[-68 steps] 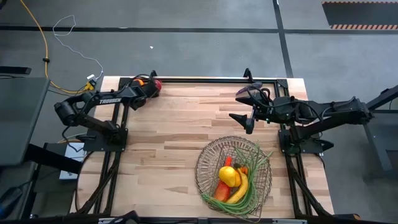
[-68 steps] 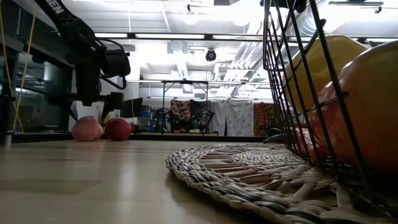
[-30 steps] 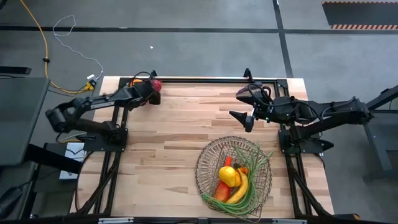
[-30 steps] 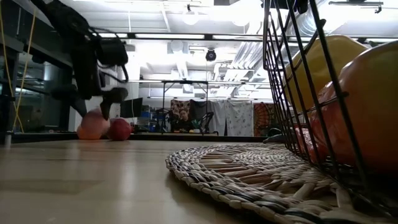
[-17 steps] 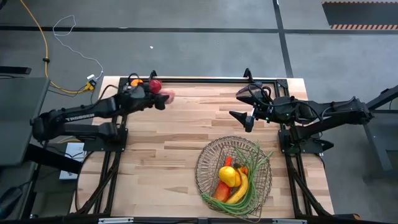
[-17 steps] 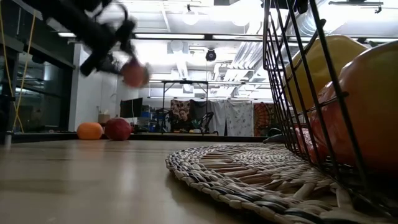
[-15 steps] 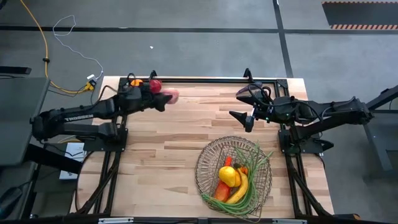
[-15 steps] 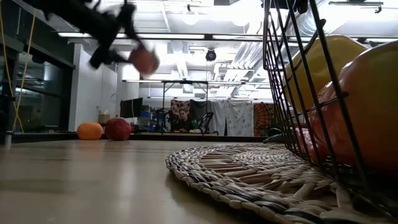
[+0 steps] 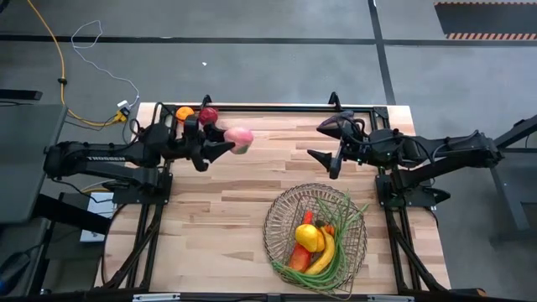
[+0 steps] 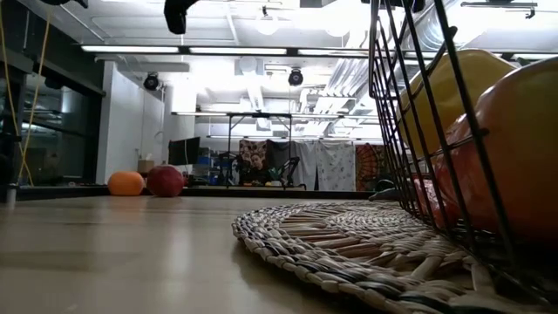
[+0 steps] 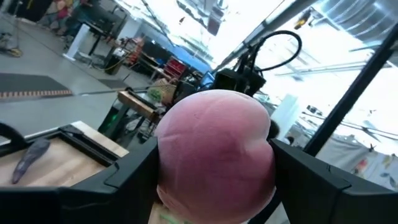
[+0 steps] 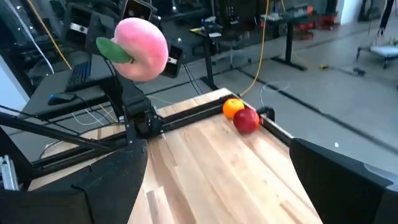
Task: Build produce basket
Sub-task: Put the peach into the wire basket
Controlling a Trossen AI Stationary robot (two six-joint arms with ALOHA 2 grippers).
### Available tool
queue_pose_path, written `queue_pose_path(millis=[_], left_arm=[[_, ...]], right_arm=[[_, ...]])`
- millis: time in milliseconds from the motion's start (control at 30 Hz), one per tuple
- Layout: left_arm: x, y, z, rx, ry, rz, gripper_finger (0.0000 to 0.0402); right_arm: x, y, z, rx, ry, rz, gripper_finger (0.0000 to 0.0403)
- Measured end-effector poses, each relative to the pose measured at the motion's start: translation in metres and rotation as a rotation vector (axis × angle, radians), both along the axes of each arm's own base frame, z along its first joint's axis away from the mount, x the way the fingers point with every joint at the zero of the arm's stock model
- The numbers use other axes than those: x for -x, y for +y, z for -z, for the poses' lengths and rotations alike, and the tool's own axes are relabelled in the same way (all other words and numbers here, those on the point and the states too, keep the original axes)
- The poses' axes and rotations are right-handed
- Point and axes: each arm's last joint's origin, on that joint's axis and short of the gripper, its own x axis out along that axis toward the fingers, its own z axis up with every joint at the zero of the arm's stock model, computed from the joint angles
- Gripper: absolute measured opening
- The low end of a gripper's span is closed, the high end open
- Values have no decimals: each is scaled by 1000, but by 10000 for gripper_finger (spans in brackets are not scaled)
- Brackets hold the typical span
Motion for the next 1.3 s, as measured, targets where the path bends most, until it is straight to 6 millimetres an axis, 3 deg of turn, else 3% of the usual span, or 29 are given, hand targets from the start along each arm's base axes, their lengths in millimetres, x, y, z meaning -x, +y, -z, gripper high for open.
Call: queue_pose_path(millis=[633, 833, 1033, 1300], left_arm=[[-1, -3, -1, -6, -7, 12, 260], [-13, -3, 9, 29, 42, 30, 260], [-53, -24, 21, 25, 153, 151, 260], [-137, -79, 31, -44, 296, 315, 260]], right_arm=[[-1, 0, -3, -12, -37, 1, 383], [0, 0, -19, -54, -206, 3, 383], [5, -1, -35, -35, -359, 27, 383], [6, -2, -39, 3, -378, 46, 383]])
